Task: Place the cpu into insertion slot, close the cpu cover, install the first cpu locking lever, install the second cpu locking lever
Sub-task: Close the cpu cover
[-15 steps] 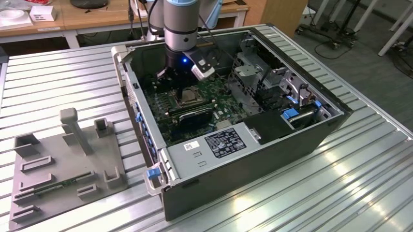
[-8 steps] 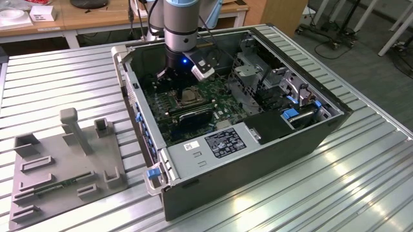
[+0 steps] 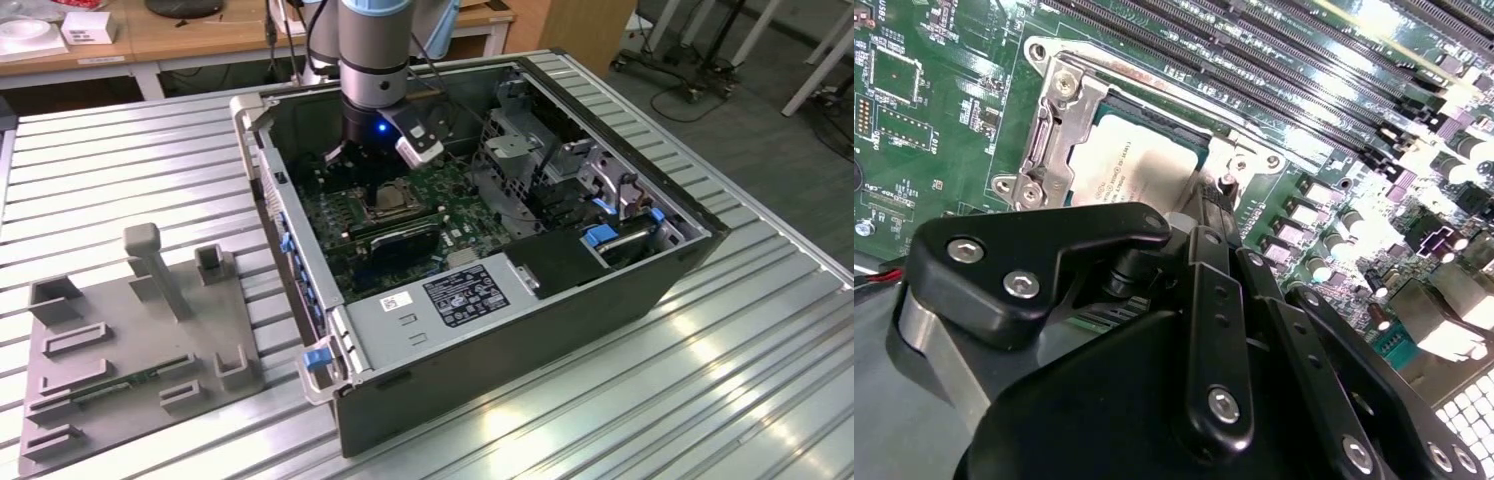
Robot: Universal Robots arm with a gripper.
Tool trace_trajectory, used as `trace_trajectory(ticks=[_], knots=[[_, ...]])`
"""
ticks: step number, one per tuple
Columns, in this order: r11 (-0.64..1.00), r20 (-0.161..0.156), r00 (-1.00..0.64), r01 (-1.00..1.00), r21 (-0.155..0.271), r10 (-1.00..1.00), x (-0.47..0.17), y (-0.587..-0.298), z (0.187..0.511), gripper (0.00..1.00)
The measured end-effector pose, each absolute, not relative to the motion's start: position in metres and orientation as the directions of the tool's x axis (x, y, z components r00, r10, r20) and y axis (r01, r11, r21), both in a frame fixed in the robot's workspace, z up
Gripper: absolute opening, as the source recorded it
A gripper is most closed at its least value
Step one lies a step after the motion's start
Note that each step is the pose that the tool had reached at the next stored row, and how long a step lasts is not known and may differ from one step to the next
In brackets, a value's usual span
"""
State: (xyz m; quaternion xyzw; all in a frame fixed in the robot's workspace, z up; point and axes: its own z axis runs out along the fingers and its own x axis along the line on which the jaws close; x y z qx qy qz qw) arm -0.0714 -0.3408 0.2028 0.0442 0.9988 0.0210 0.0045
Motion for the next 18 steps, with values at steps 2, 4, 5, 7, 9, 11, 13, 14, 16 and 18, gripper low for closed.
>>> trace_trajectory(ticks=[2,4,5,7,9,11,13,14,16,18], knots=[[0.995,-0.007,-0.996,0.088,0.042,0.088,-0.0714,-0.3408,0.2028,0.11],[0.995,-0.007,-0.996,0.088,0.043,0.088,-0.0714,-0.3408,0.2023,0.11],[0.995,-0.008,-0.996,0.088,0.043,0.088,-0.0713,-0.3407,0.2018,0.11],[0.995,-0.007,-0.996,0.088,0.042,0.088,-0.0714,-0.3408,0.2009,0.11],[0.995,-0.007,-0.996,0.088,0.042,0.088,-0.0714,-0.3408,0.2007,0.11],[0.995,-0.007,-0.996,0.088,0.042,0.088,-0.0714,-0.3408,0.2007,0.11],[0.995,-0.007,-0.996,0.088,0.042,0.088,-0.0714,-0.3408,0.2006,0.11],[0.995,-0.007,-0.996,0.088,0.042,0.088,-0.0714,-0.3408,0.2006,0.11],[0.995,-0.008,-0.996,0.088,0.043,0.088,-0.0714,-0.3408,0.2003,0.11],[0.995,-0.008,-0.996,0.088,0.042,0.088,-0.0714,-0.3408,0.1995,0.11]])
